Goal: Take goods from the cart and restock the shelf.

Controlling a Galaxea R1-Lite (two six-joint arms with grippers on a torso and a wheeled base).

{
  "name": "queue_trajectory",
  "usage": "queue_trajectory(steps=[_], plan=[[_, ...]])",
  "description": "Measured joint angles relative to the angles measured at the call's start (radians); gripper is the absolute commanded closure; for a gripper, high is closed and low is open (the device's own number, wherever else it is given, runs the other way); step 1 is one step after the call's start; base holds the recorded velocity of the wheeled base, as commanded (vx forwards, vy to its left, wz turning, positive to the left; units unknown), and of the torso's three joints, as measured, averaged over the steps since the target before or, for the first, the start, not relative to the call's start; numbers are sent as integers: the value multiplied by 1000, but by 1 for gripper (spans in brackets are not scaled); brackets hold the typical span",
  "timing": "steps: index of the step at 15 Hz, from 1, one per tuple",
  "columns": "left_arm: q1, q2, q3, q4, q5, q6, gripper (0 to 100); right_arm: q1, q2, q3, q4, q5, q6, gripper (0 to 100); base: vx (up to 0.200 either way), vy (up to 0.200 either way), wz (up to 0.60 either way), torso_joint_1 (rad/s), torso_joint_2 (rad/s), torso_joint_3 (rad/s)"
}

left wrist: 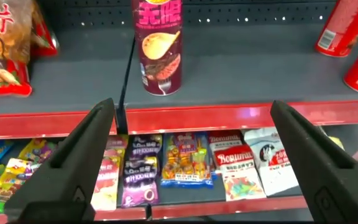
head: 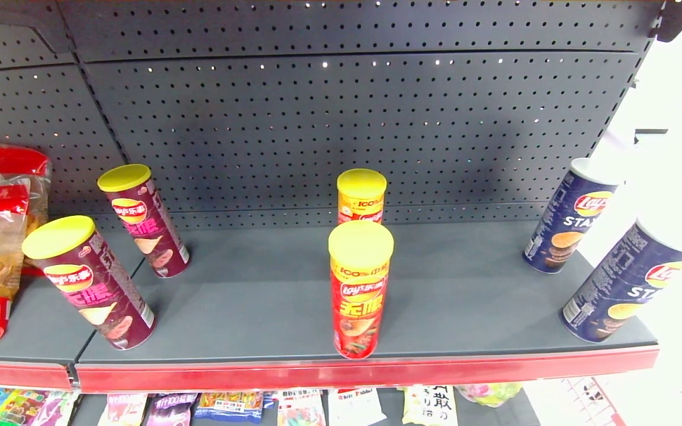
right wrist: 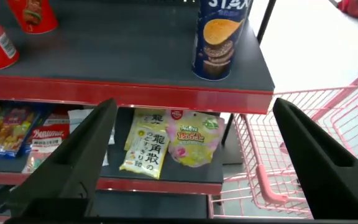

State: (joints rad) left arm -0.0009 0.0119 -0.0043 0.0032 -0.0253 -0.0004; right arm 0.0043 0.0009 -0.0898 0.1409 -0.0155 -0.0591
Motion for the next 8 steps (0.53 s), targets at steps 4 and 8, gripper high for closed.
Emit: queue_trajectory(steps=[4, 8], plan=[[0, -10, 0, 0, 6, 0, 0, 0, 0, 17, -44, 20, 42, 0, 0, 0, 0, 0, 0, 0], [2, -11, 0, 0, 8, 0, 0, 0, 0, 80, -141, 39, 29, 0, 0, 0, 0, 0, 0, 0]])
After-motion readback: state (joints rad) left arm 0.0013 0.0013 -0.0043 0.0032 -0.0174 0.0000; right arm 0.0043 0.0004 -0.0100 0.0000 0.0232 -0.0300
